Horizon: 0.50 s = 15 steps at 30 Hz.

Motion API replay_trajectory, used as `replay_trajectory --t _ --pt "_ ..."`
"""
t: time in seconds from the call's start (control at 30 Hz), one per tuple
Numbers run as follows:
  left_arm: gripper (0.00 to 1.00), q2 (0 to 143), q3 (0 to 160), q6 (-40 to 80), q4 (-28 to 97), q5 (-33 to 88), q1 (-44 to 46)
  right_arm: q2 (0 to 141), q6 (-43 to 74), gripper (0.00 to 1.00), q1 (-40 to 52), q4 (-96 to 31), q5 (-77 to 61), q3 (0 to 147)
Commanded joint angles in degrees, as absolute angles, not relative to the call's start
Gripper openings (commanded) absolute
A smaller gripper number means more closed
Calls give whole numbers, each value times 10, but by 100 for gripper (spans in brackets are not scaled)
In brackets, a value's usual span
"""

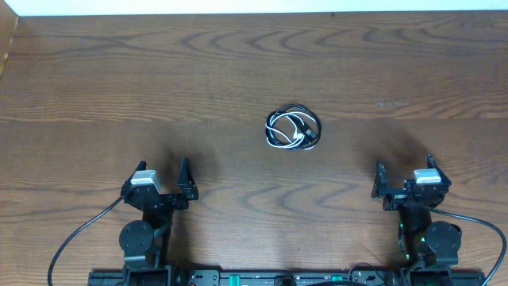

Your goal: Untangle cables

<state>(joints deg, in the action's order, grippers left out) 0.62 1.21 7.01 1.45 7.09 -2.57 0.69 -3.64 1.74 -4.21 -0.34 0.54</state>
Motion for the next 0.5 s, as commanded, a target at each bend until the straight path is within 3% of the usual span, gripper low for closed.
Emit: replay_trajectory --t 0.0,0.47 --pt "98 3 2 60 35 72 -28 3 -44 99 17 -43 1 3" --pt "98 3 2 60 35 72 -28 3 -44 99 17 -43 1 3"
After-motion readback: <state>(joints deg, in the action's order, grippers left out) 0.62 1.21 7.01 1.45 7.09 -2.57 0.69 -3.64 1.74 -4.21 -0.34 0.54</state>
